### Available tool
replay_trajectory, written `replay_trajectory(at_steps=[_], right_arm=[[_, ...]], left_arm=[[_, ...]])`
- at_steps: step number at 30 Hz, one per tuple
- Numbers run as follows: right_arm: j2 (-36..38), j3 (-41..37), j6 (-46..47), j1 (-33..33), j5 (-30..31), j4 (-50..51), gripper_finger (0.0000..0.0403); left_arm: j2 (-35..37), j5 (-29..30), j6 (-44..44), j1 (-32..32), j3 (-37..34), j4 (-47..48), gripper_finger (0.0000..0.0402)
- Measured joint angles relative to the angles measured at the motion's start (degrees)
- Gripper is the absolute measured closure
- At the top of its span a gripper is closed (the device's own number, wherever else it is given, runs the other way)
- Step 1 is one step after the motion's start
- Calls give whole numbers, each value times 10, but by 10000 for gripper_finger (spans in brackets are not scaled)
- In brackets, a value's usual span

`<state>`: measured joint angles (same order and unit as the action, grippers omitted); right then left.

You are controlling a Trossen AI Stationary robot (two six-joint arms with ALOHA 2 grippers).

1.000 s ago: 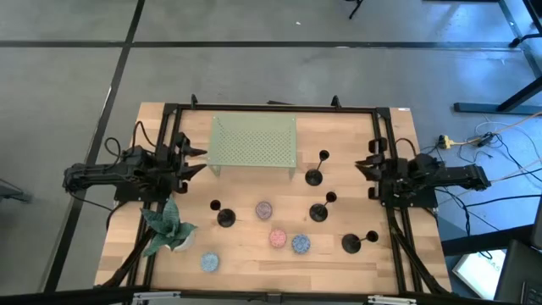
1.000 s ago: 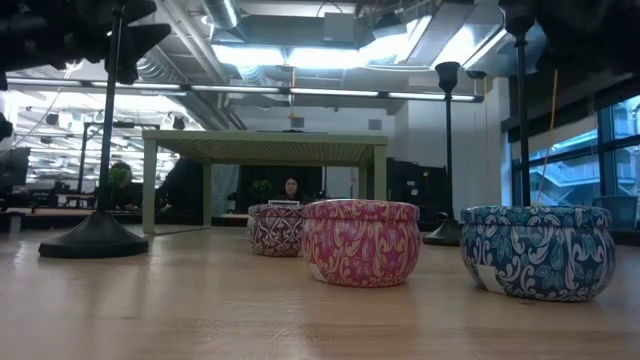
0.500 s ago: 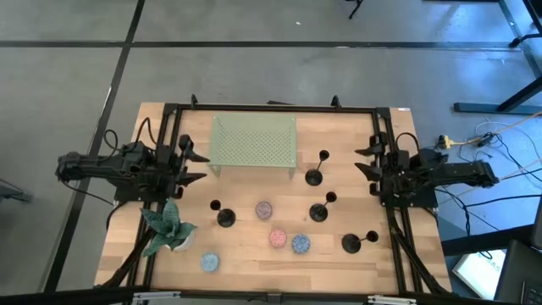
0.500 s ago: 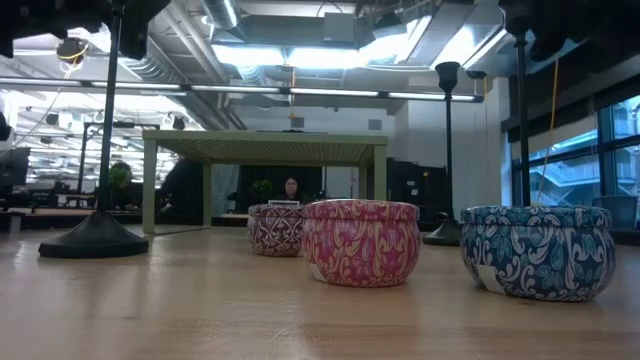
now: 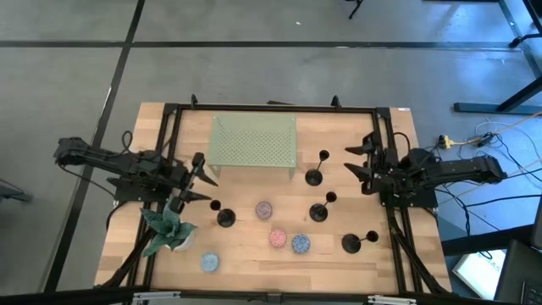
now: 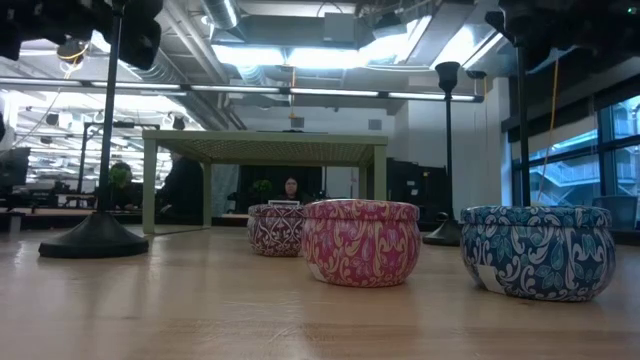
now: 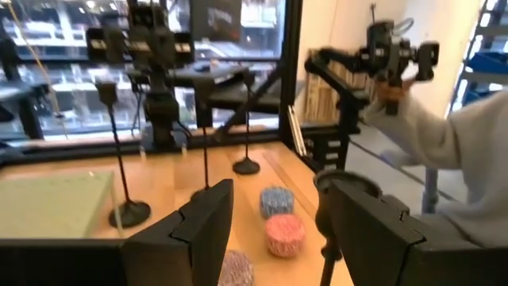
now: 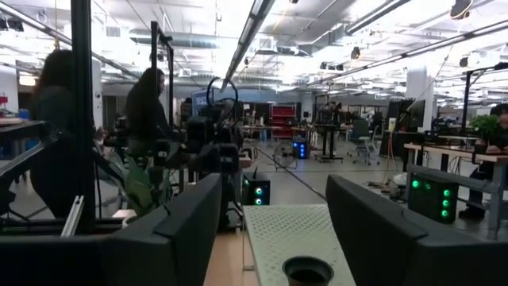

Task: Pick & Place candle stick holders
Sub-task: Put the black candle holder on the shelf

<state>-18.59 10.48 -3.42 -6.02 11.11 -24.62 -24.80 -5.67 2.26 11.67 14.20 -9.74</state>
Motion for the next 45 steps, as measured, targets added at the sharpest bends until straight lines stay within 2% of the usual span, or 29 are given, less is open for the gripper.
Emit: replay_trajectory(at_steps=[5, 12, 27, 45], right_arm=[[-4, 0, 0, 0, 0, -18, 174], [-4, 0, 2, 0, -2, -18, 174], [-4, 0, 0, 0, -2, -18, 174], [-4, 0, 1, 0, -2, -17, 174]], left_arm=[[-28, -21, -9, 18, 0, -36, 199], [-30, -25, -30, 25, 0, -60, 199], [-89, -36, -5, 25, 0, -105, 199], [-78, -45, -60, 25, -1, -136, 199]])
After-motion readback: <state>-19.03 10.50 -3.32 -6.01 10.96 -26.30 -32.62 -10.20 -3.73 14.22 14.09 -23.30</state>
